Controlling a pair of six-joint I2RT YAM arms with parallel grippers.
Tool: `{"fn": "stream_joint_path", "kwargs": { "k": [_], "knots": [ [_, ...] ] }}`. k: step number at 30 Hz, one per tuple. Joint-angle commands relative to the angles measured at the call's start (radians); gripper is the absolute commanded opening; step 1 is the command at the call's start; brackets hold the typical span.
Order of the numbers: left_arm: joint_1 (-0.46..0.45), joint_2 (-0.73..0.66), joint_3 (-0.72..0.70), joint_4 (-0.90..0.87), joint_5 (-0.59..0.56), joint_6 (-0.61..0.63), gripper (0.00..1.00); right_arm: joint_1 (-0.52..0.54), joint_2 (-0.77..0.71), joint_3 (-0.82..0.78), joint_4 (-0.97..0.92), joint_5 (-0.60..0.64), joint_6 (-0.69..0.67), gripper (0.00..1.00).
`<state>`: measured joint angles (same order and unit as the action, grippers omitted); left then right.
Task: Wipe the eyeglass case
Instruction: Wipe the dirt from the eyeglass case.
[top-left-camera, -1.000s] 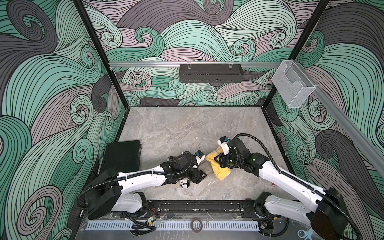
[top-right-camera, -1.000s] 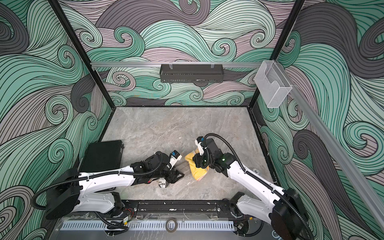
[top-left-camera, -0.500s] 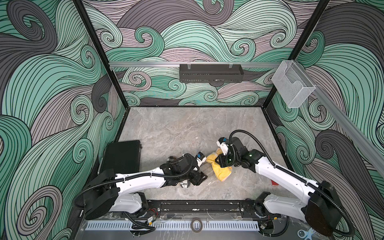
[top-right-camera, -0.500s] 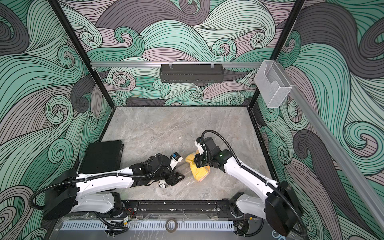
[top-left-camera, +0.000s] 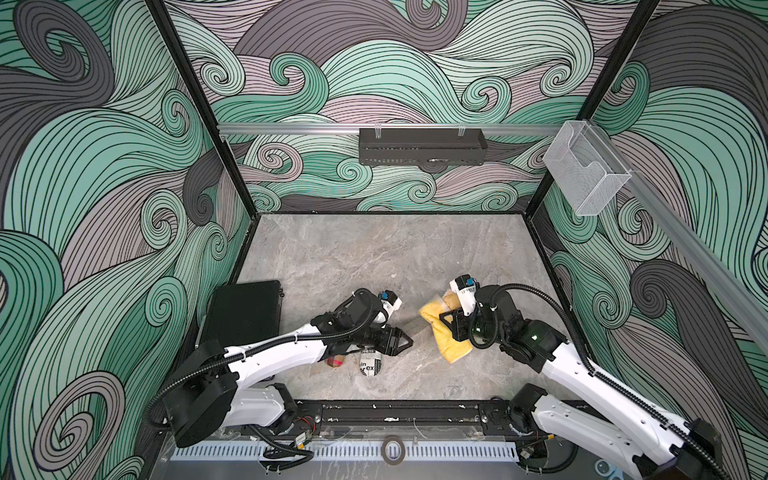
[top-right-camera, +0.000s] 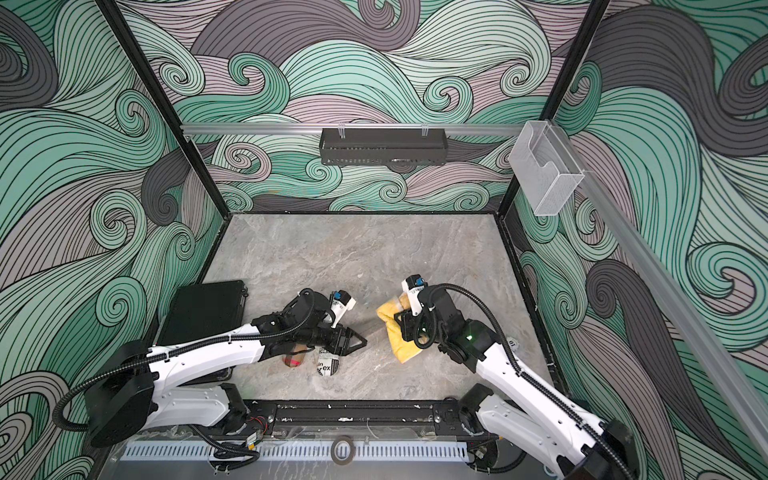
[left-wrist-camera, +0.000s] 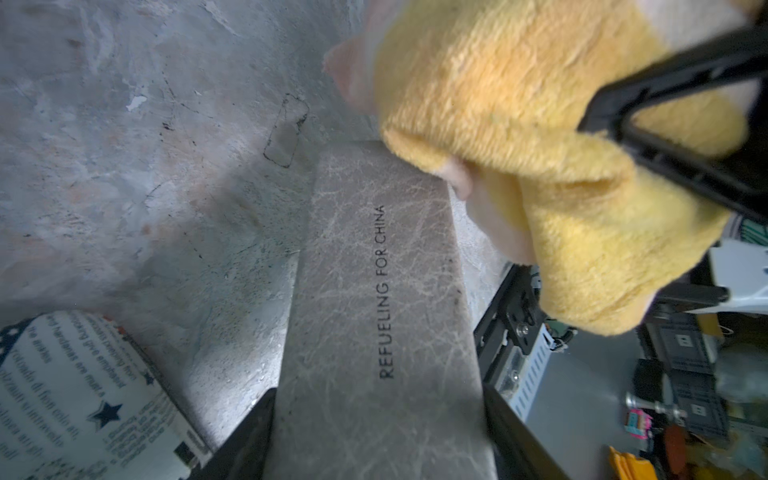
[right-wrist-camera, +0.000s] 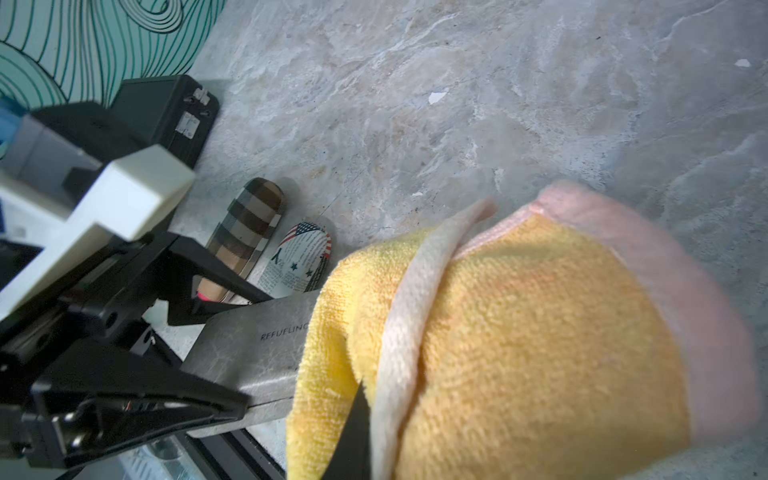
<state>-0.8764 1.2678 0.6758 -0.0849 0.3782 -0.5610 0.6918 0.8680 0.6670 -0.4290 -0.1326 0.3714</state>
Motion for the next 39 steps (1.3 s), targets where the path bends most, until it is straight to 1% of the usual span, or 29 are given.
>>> {"fn": "stream_joint_path", "kwargs": {
  "k": [1,4,7,8,10,12,14,16,18,21,25,28,31,32,33,34,37,38,39],
  "knots": [
    [0.022,0.003,0.061,0.059,0.153,-0.073,0.50,0.042,-0.017,-0.014,0.109,-0.052,0.006,0.00],
    [0.054,0.008,0.053,0.098,0.221,-0.113,0.50,0.071,-0.003,-0.021,0.143,-0.081,0.000,0.00],
    [0.079,0.000,0.050,0.106,0.262,-0.134,0.50,0.091,0.013,-0.026,0.139,-0.060,-0.009,0.00],
    [0.083,-0.004,0.051,0.099,0.267,-0.133,0.50,0.091,0.017,-0.024,0.123,-0.031,-0.008,0.00],
    [0.087,-0.017,0.049,0.088,0.270,-0.131,0.50,0.091,0.027,-0.012,0.065,0.069,-0.006,0.00],
    [0.091,-0.029,0.044,0.086,0.272,-0.135,0.50,0.091,0.028,0.000,-0.009,0.218,0.020,0.00],
    [0.094,-0.037,0.038,0.088,0.275,-0.139,0.50,0.085,0.021,0.003,-0.056,0.334,0.040,0.00],
    [0.096,-0.036,0.036,0.090,0.277,-0.144,0.50,0.076,0.009,0.003,-0.071,0.370,0.047,0.00],
    [0.097,-0.031,0.037,0.098,0.280,-0.147,0.50,0.075,-0.001,0.005,-0.058,0.332,0.031,0.00],
    [0.098,-0.016,0.036,0.114,0.289,-0.153,0.50,0.086,-0.016,0.002,0.011,0.181,-0.002,0.00],
    [0.099,0.004,0.036,0.139,0.292,-0.173,0.50,0.129,-0.038,-0.006,0.103,0.057,-0.017,0.00],
    [0.101,0.009,0.029,0.173,0.295,-0.198,0.50,0.155,-0.044,-0.025,0.156,0.007,-0.009,0.00],
    [0.103,0.016,0.034,0.173,0.298,-0.203,0.50,0.170,-0.047,-0.046,0.174,0.011,0.002,0.00],
    [0.105,0.016,0.036,0.170,0.300,-0.203,0.50,0.170,-0.047,-0.052,0.167,0.028,0.003,0.00],
    [0.108,0.016,0.039,0.165,0.301,-0.202,0.50,0.170,-0.046,-0.054,0.144,0.071,0.010,0.00],
    [0.112,0.015,0.041,0.160,0.303,-0.200,0.50,0.169,-0.043,-0.050,0.106,0.136,0.022,0.00],
    [0.125,0.007,0.045,0.126,0.296,-0.192,0.50,0.166,-0.032,-0.029,-0.055,0.389,0.077,0.00],
    [0.128,0.005,0.046,0.112,0.288,-0.189,0.50,0.160,-0.038,-0.029,-0.086,0.440,0.092,0.00],
    [0.132,0.006,0.047,0.105,0.282,-0.188,0.50,0.154,-0.048,-0.036,-0.089,0.443,0.092,0.00]
  ]
}}
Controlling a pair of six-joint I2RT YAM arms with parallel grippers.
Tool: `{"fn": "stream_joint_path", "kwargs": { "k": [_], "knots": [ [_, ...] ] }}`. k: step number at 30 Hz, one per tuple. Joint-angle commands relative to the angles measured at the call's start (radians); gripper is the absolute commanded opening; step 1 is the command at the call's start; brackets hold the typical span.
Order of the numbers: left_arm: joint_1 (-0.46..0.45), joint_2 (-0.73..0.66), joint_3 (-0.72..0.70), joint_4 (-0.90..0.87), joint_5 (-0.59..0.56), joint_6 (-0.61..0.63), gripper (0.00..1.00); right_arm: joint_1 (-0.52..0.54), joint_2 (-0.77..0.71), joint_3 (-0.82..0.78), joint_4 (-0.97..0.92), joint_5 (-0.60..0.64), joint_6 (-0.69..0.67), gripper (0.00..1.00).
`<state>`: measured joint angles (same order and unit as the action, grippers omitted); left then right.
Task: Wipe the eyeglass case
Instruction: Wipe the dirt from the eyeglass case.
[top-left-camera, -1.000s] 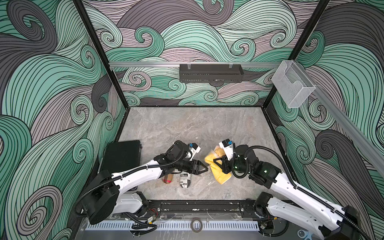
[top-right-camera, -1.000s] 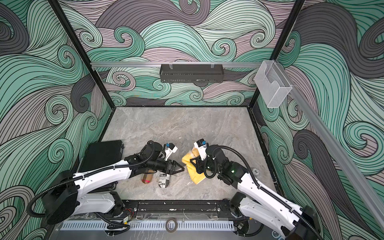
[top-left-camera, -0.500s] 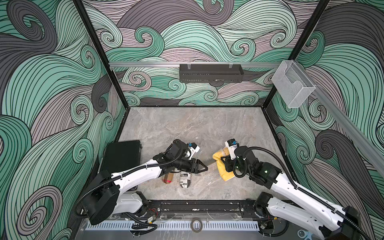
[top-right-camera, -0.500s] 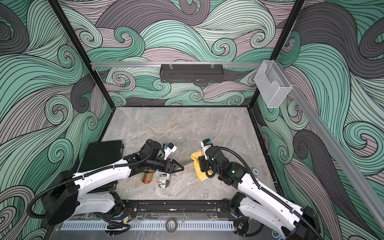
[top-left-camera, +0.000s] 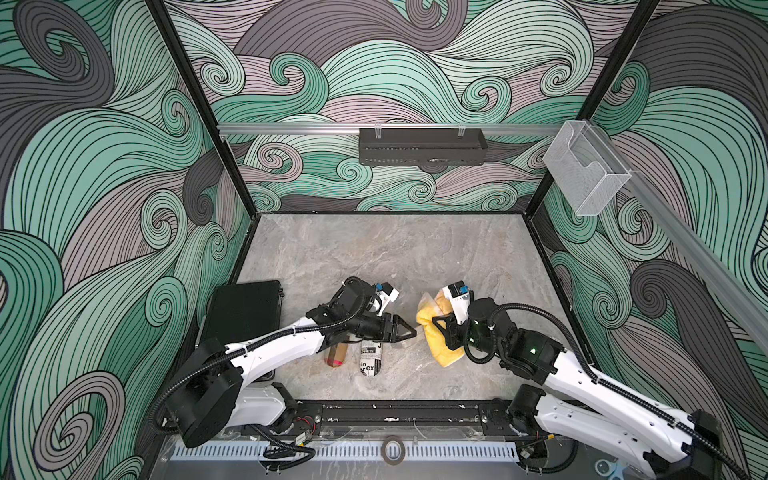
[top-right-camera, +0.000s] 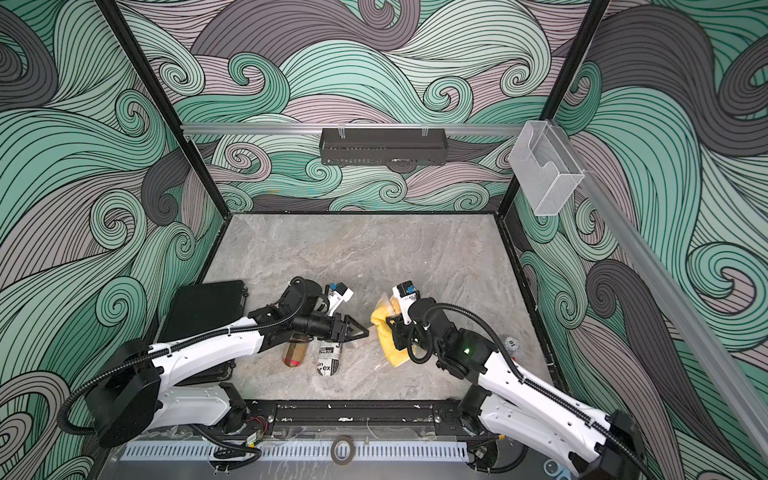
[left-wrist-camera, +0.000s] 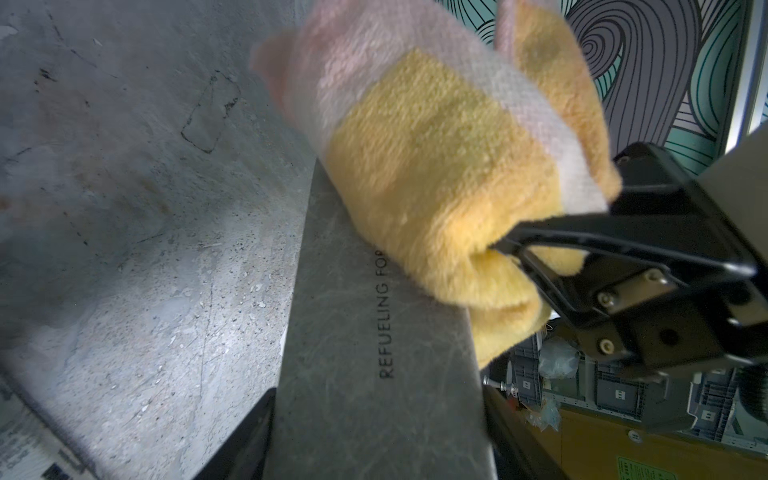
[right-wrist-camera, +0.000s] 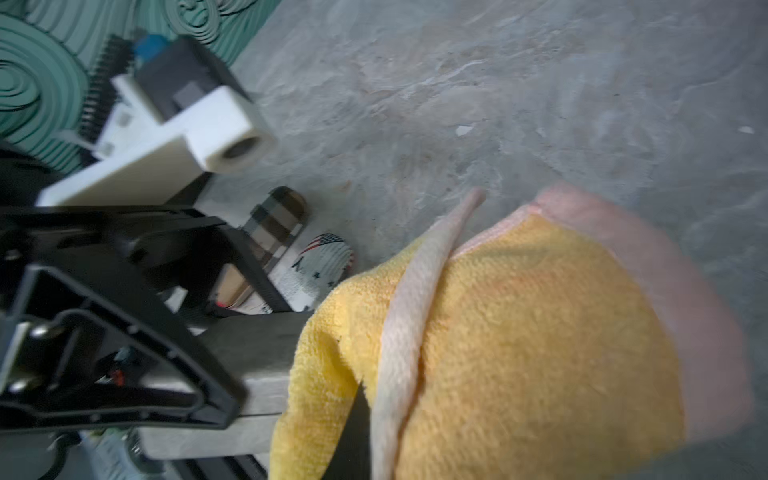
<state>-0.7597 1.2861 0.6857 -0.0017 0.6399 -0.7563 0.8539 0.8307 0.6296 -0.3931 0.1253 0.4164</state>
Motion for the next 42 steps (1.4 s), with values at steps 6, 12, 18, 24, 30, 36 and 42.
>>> {"fn": "stream_joint_path", "kwargs": {
  "k": [6,12,18,24,30,36,42],
  "knots": [
    [0.017,0.024,0.039,0.045,0.015,-0.001,0.50,-0.006,-0.067,-0.052,0.030,-0.121,-0.012,0.00],
    [0.016,0.031,0.040,0.076,0.025,-0.017,0.50,0.022,-0.017,-0.064,0.175,-0.298,-0.024,0.00],
    [0.016,0.015,0.039,0.042,0.011,0.013,0.49,0.021,0.058,-0.020,0.043,-0.079,0.000,0.00],
    [0.016,0.000,0.026,0.052,0.009,0.030,0.49,-0.034,0.098,-0.003,-0.093,0.074,0.049,0.00],
    [0.016,0.009,0.000,0.123,0.018,0.012,0.48,0.028,0.089,0.007,0.082,-0.219,-0.020,0.00],
    [0.016,0.009,-0.024,0.169,0.033,0.020,0.48,0.044,0.106,0.001,0.158,-0.290,-0.012,0.00],
    [0.016,-0.013,-0.028,0.151,0.035,0.048,0.48,-0.006,0.181,0.051,-0.085,-0.001,0.025,0.00]
  ]
}}
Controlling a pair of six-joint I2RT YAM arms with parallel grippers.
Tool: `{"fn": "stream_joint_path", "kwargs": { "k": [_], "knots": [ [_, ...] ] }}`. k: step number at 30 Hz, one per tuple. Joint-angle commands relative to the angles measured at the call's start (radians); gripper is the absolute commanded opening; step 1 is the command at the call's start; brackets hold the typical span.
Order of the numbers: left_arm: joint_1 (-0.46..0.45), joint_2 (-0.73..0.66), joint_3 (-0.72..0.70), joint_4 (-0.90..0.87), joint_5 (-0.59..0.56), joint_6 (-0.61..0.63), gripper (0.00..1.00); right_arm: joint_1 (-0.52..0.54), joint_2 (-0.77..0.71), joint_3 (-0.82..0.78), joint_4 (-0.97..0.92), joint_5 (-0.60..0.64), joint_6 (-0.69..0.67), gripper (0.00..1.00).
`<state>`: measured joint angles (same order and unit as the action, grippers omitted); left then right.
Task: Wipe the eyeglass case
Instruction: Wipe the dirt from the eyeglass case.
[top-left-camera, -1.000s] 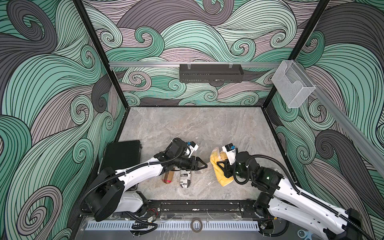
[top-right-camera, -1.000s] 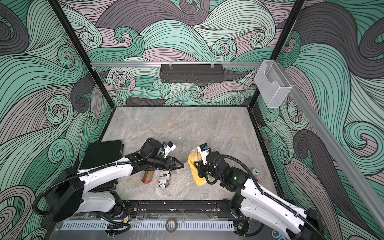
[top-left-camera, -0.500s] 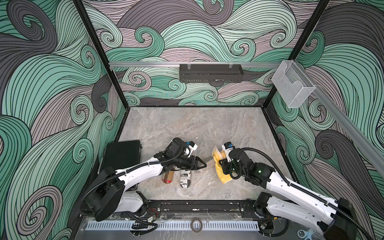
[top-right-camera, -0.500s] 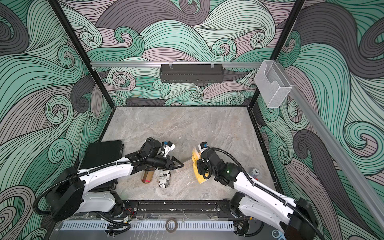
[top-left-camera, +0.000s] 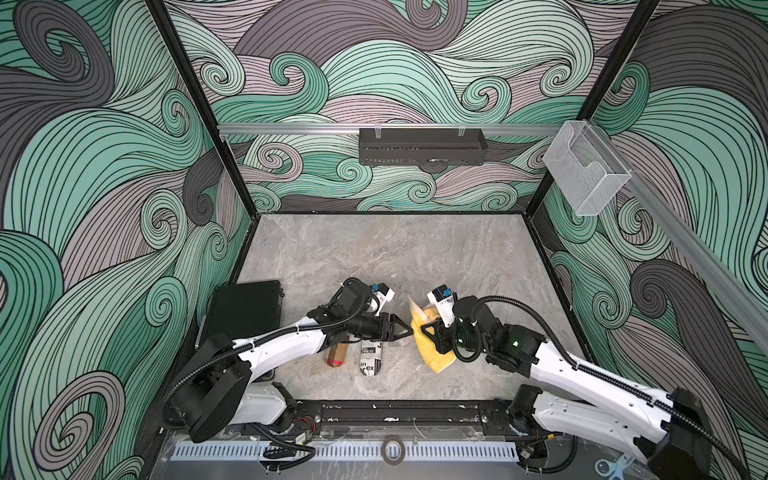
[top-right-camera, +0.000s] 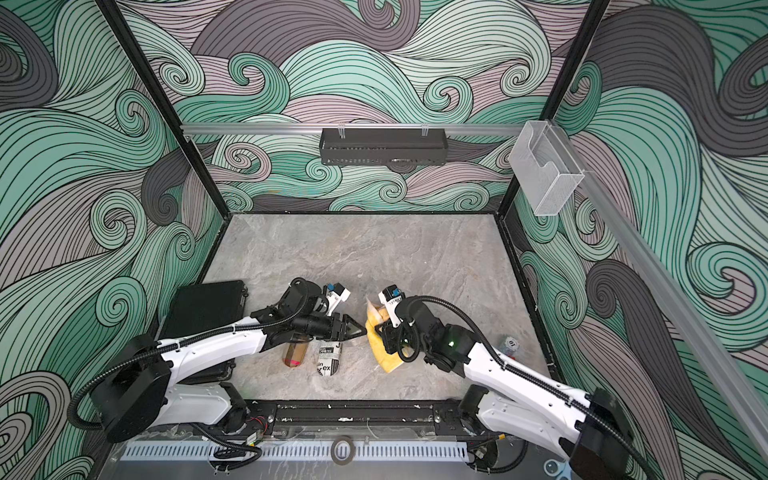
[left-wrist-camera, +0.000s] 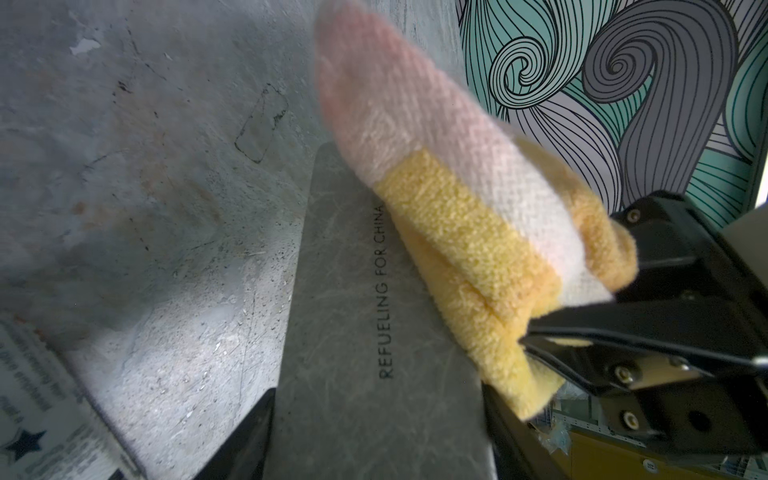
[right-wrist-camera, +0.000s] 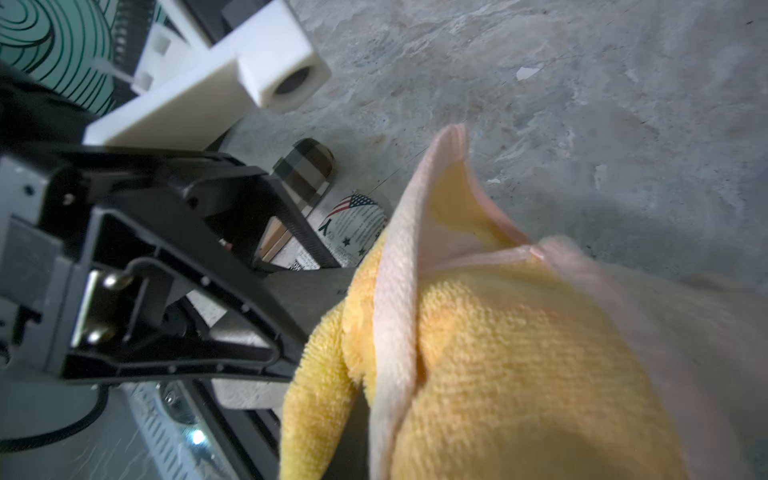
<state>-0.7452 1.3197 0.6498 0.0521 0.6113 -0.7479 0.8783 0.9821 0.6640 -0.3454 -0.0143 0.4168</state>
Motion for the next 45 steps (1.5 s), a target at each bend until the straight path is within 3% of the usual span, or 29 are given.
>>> {"fn": "stream_joint_path", "kwargs": {
  "k": [1,5,8,11,15,18,24,28,33,35,38,45],
  "knots": [
    [0.002,-0.048,0.008,0.095,0.064,0.039,0.48,-0.041,0.036,0.015,-0.152,0.164,0.037,0.00],
    [0.001,-0.063,0.007,0.086,0.048,0.036,0.48,-0.100,0.028,0.014,-0.243,0.281,0.085,0.00],
    [0.002,-0.076,0.007,0.066,0.025,0.033,0.48,-0.144,-0.009,0.002,-0.273,0.277,0.085,0.00],
    [0.004,-0.092,0.006,0.055,-0.002,0.033,0.48,-0.148,-0.060,-0.016,-0.243,0.166,0.037,0.00],
    [0.003,-0.097,0.010,0.080,-0.005,0.033,0.48,-0.140,-0.100,-0.043,-0.157,-0.100,-0.032,0.00],
    [0.004,-0.079,0.017,0.110,0.019,0.017,0.48,-0.119,-0.145,-0.075,-0.046,-0.232,-0.033,0.00],
    [0.003,-0.034,0.033,0.142,0.093,-0.021,0.48,-0.081,-0.153,-0.098,0.106,-0.356,-0.027,0.00],
    [0.005,-0.010,0.057,0.140,0.150,-0.047,0.48,-0.048,-0.149,-0.109,0.155,-0.303,-0.035,0.00],
    [0.004,-0.045,0.088,0.048,0.157,-0.016,0.48,-0.055,-0.193,-0.118,0.054,0.050,0.004,0.00],
    [0.004,-0.054,0.093,0.029,0.156,-0.010,0.48,-0.063,-0.195,-0.114,0.010,0.136,0.021,0.00],
    [0.005,-0.057,0.094,0.035,0.160,-0.019,0.48,-0.066,-0.177,-0.106,0.008,0.103,0.017,0.00],
    [0.005,-0.048,0.097,0.053,0.151,-0.025,0.49,-0.009,-0.176,-0.110,0.188,-0.153,-0.030,0.00]
  ]
}}
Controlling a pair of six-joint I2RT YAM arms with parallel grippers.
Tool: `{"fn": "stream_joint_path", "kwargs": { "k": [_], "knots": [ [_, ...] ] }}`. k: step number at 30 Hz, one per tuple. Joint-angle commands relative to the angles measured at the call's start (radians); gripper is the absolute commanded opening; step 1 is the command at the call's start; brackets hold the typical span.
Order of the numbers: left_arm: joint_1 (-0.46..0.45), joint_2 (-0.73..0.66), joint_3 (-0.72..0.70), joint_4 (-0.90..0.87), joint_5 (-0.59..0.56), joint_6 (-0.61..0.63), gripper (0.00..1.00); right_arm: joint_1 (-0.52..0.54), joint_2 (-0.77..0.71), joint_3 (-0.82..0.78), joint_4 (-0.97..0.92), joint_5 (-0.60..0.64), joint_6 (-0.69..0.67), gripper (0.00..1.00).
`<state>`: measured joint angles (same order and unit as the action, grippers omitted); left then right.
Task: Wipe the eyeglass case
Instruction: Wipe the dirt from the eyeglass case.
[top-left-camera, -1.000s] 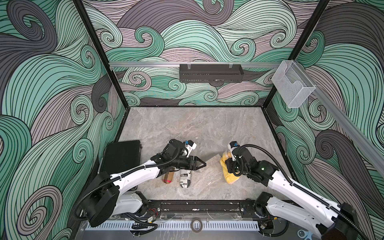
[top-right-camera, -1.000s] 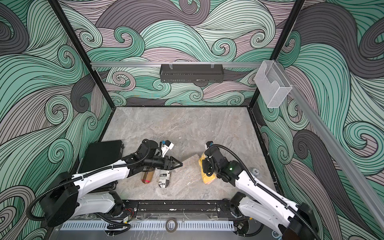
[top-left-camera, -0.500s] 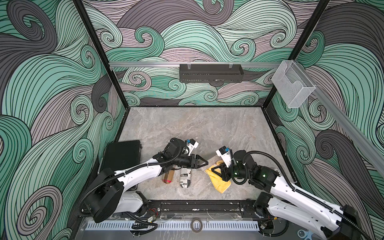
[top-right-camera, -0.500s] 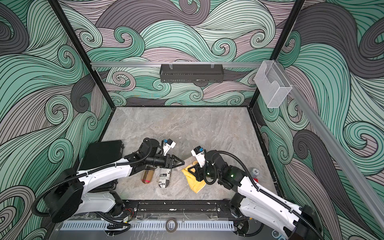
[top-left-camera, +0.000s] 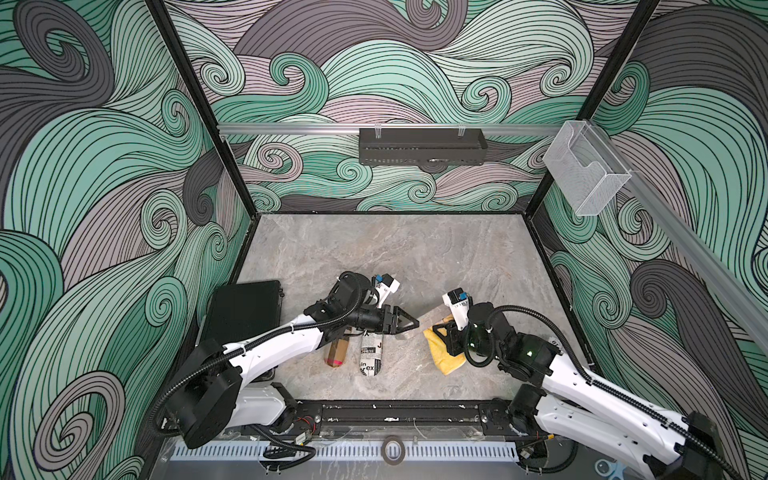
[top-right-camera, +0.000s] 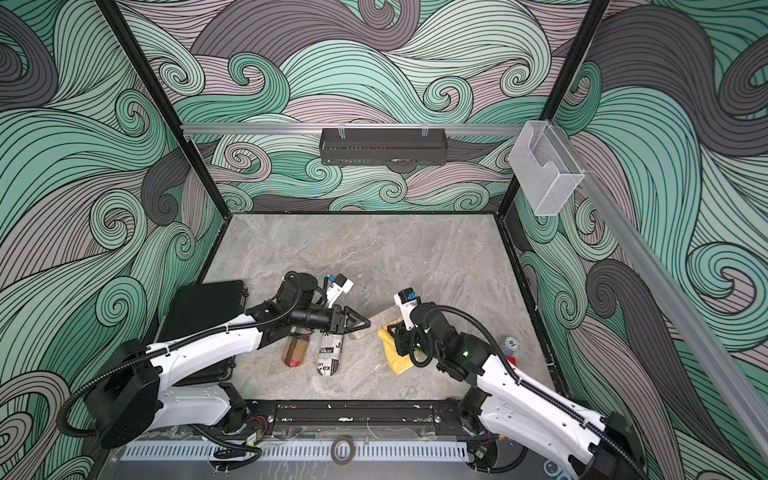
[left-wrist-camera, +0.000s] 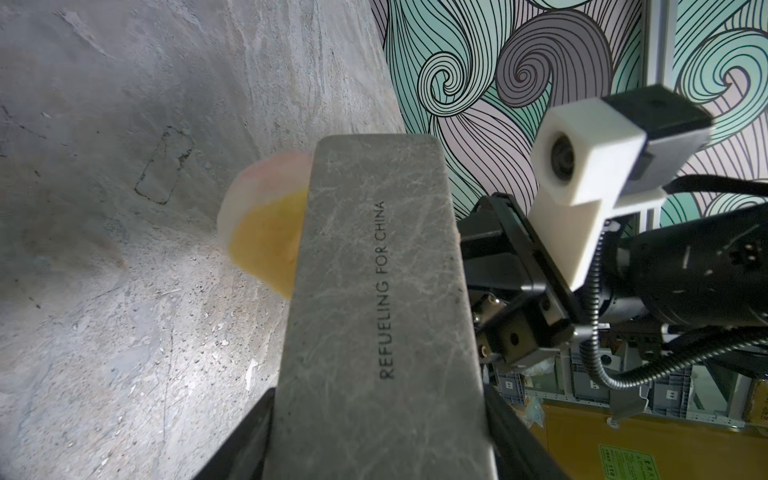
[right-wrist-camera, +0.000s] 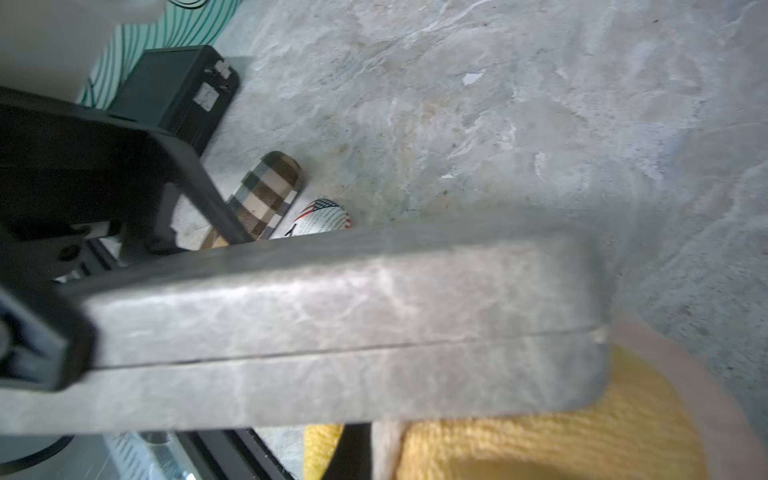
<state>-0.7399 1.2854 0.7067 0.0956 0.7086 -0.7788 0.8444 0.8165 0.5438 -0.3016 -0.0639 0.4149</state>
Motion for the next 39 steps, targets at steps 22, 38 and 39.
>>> {"fn": "stream_joint_path", "kwargs": {
  "k": [22,38,39],
  "knots": [
    [0.000,-0.002,0.015,0.038,0.056,0.014,0.48,0.012,0.037,0.065,0.100,-0.163,-0.039,0.00],
    [0.054,-0.082,-0.115,0.171,0.085,0.040,0.47,-0.292,-0.144,0.072,-0.094,-0.114,0.096,0.00],
    [0.055,-0.087,-0.124,0.187,0.090,0.039,0.47,-0.317,-0.150,0.074,-0.074,-0.185,0.097,0.00]
  ]
}}
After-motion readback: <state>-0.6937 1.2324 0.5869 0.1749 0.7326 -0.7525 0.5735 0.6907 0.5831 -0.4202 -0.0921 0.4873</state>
